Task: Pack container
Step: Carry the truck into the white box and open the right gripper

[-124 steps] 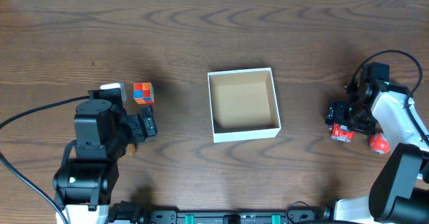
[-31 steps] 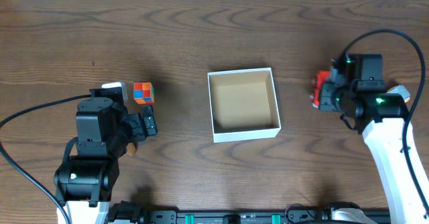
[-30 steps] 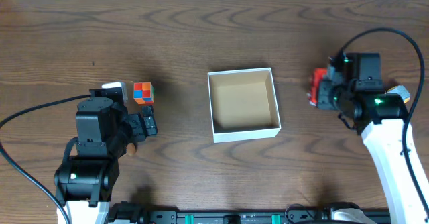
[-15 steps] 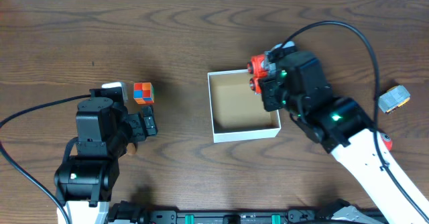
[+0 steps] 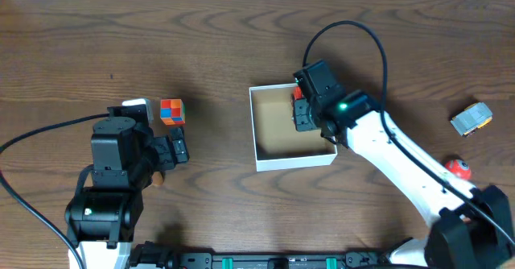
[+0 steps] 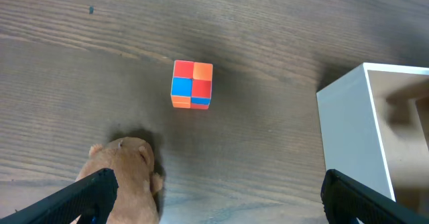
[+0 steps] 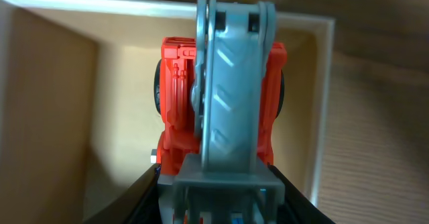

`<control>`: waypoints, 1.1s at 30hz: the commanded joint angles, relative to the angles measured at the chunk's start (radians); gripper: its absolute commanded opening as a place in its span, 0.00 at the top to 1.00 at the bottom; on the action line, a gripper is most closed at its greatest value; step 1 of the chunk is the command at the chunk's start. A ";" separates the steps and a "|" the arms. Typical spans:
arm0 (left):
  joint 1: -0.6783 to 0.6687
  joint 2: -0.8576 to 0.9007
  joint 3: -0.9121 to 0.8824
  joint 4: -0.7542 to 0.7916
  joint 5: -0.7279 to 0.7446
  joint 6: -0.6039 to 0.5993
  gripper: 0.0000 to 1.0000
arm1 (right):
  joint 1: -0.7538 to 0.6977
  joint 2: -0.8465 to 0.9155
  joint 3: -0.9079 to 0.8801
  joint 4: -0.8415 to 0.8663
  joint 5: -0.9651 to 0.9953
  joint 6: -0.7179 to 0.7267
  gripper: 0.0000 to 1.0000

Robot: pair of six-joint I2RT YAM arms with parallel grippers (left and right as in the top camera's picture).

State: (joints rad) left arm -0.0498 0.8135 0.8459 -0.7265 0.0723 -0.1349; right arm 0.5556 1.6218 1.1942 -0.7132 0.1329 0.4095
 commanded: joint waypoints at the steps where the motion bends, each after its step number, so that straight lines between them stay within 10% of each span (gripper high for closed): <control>1: -0.001 0.002 0.022 -0.001 0.003 -0.010 0.02 | 0.012 0.046 0.018 0.003 0.020 0.032 0.99; 10: -0.001 0.002 0.022 -0.017 0.003 -0.009 0.02 | 0.000 0.148 0.018 0.033 0.020 0.032 0.98; 25: -0.001 0.002 0.022 -0.017 0.003 -0.009 0.02 | -0.001 0.147 0.024 0.037 0.021 0.011 0.12; 33: -0.001 0.002 0.022 -0.017 0.003 -0.009 0.02 | -0.003 0.044 0.115 -0.022 0.075 -0.024 0.08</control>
State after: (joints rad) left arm -0.0498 0.8139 0.8459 -0.7387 0.0723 -0.1349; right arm 0.5549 1.7527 1.2465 -0.7265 0.1558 0.4164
